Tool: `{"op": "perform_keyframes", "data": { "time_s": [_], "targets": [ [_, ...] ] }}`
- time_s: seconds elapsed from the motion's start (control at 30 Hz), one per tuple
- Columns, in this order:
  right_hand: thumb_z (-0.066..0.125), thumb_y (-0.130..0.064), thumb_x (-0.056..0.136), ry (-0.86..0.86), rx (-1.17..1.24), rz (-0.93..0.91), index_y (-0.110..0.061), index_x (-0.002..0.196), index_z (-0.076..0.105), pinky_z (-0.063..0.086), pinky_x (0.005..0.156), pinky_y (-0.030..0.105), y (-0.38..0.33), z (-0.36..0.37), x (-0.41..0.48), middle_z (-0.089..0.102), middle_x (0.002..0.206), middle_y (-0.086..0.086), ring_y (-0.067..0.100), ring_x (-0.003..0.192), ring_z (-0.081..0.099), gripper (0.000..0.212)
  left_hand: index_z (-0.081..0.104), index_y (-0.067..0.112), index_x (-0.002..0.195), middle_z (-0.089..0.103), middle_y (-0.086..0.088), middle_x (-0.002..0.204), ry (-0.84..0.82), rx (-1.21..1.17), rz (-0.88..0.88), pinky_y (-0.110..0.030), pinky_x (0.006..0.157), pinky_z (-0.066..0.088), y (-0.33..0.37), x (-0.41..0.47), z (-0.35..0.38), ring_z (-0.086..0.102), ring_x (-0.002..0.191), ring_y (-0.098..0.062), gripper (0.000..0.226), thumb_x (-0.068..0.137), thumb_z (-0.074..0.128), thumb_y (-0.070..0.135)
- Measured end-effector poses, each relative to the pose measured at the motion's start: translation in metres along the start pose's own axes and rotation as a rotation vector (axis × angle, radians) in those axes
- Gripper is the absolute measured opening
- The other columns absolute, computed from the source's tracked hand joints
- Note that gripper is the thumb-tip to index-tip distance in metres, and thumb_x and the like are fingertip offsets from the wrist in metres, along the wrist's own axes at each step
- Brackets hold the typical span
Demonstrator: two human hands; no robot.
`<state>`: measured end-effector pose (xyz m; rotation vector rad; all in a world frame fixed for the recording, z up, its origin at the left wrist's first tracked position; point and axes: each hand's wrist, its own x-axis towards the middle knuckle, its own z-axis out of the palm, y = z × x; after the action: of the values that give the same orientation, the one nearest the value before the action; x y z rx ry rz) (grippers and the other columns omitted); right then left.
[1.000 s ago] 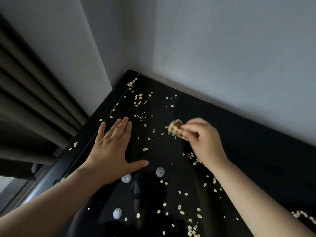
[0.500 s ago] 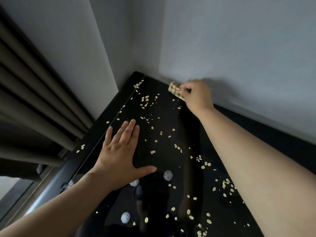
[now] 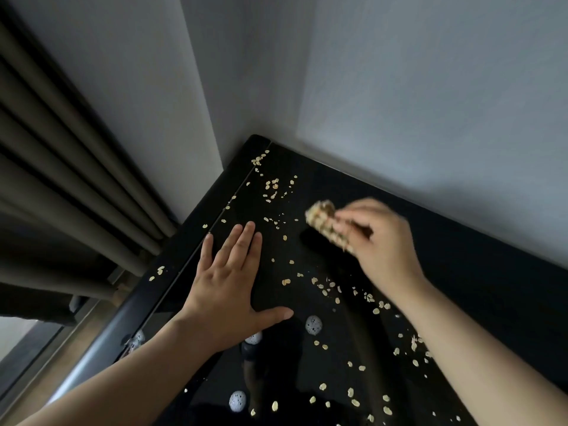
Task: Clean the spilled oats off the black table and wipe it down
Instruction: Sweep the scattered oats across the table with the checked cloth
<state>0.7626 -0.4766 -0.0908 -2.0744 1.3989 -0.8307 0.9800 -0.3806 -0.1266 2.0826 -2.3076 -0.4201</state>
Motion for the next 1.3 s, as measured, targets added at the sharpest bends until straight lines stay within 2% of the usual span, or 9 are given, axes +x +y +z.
{"op": "perform_keyframes", "data": {
  "time_s": [0.13,0.3,0.43,0.5,0.67,0.87,1.0,1.17,1.3],
  "targets": [
    [0.065,-0.01,0.087,0.084,-0.073,0.036,-0.009,0.102,0.074,0.037,0.077,0.018,0.01,0.018,0.077,0.067,0.097,0.004,0.016,0.09,0.059,0.017,0.002,0.013,0.153,-0.012,-0.001,0.16,0.011,-0.019,-0.001,-0.047,0.114,-0.011,0.002,-0.001,-0.003,-0.015,0.145,-0.015,0.124,0.061,0.023,0.095],
    [0.061,-0.014,0.091,0.083,-0.159,0.177,-0.011,0.105,0.072,0.038,0.076,0.024,0.028,0.053,0.117,0.063,0.106,0.008,0.022,0.096,0.058,0.018,0.007,0.011,0.152,-0.006,-0.003,0.16,0.016,-0.022,0.015,-0.048,0.114,-0.009,-0.002,-0.001,-0.003,-0.009,0.146,-0.018,0.125,0.061,0.029,0.094],
    [0.065,-0.01,0.087,0.034,-0.1,0.091,-0.012,0.095,0.074,0.043,0.08,0.029,0.014,0.065,0.081,0.066,0.1,0.004,0.021,0.093,0.059,0.012,0.027,0.011,0.149,0.015,-0.004,0.159,0.017,-0.044,0.039,-0.05,0.114,-0.002,-0.006,0.001,-0.008,0.012,0.146,-0.019,0.121,0.06,0.035,0.092],
    [0.068,-0.01,0.084,-0.051,-0.099,-0.015,-0.013,0.096,0.074,0.048,0.082,0.035,0.003,0.061,0.048,0.066,0.096,0.0,0.018,0.09,0.059,0.013,0.027,0.016,0.15,0.014,0.002,0.159,0.044,-0.096,0.054,-0.046,0.117,-0.008,-0.012,0.002,-0.013,0.009,0.146,-0.014,0.113,0.063,0.036,0.089],
    [0.07,-0.009,0.083,-0.235,-0.027,0.024,-0.017,0.097,0.074,0.052,0.08,0.024,-0.021,0.039,-0.011,0.064,0.091,-0.013,0.003,0.087,0.06,0.016,0.037,0.017,0.146,0.029,0.005,0.154,0.148,-0.209,0.071,-0.041,0.119,-0.002,-0.033,-0.002,-0.021,0.013,0.145,-0.01,0.094,0.073,0.044,0.076],
    [0.067,-0.009,0.085,-0.017,-0.043,-0.018,-0.011,0.099,0.075,0.047,0.077,0.029,-0.029,0.044,0.056,0.067,0.093,0.001,0.015,0.085,0.06,0.016,0.006,0.019,0.152,-0.008,0.007,0.159,0.08,-0.111,-0.044,-0.043,0.12,-0.003,-0.062,-0.012,-0.023,-0.014,0.146,-0.011,0.11,0.069,0.034,0.084],
    [0.063,-0.012,0.089,0.054,-0.087,0.063,-0.011,0.105,0.073,0.036,0.071,0.022,-0.015,0.08,0.112,0.065,0.101,0.005,0.013,0.086,0.055,0.018,-0.007,0.02,0.151,-0.021,0.008,0.156,0.017,-0.091,-0.102,-0.042,0.119,-0.008,-0.071,-0.013,-0.026,-0.024,0.143,-0.011,0.115,0.064,0.024,0.088],
    [0.063,-0.012,0.088,-0.011,-0.082,0.037,-0.014,0.099,0.074,0.042,0.075,0.026,-0.012,0.099,0.084,0.064,0.097,-0.001,0.015,0.09,0.058,0.015,-0.015,0.021,0.15,-0.03,0.008,0.154,-0.038,-0.087,-0.114,-0.041,0.119,-0.01,-0.079,-0.015,-0.024,-0.027,0.141,-0.009,0.118,0.061,0.018,0.091],
    [0.07,-0.007,0.082,-0.233,-0.039,-0.077,-0.014,0.096,0.075,0.048,0.08,0.021,-0.028,0.075,0.029,0.064,0.093,-0.008,0.009,0.088,0.06,0.017,-0.019,0.023,0.149,-0.035,0.009,0.151,-0.071,-0.114,-0.101,-0.04,0.119,-0.008,-0.082,-0.016,-0.021,-0.027,0.141,-0.007,0.119,0.06,0.02,0.092]
  ]
}}
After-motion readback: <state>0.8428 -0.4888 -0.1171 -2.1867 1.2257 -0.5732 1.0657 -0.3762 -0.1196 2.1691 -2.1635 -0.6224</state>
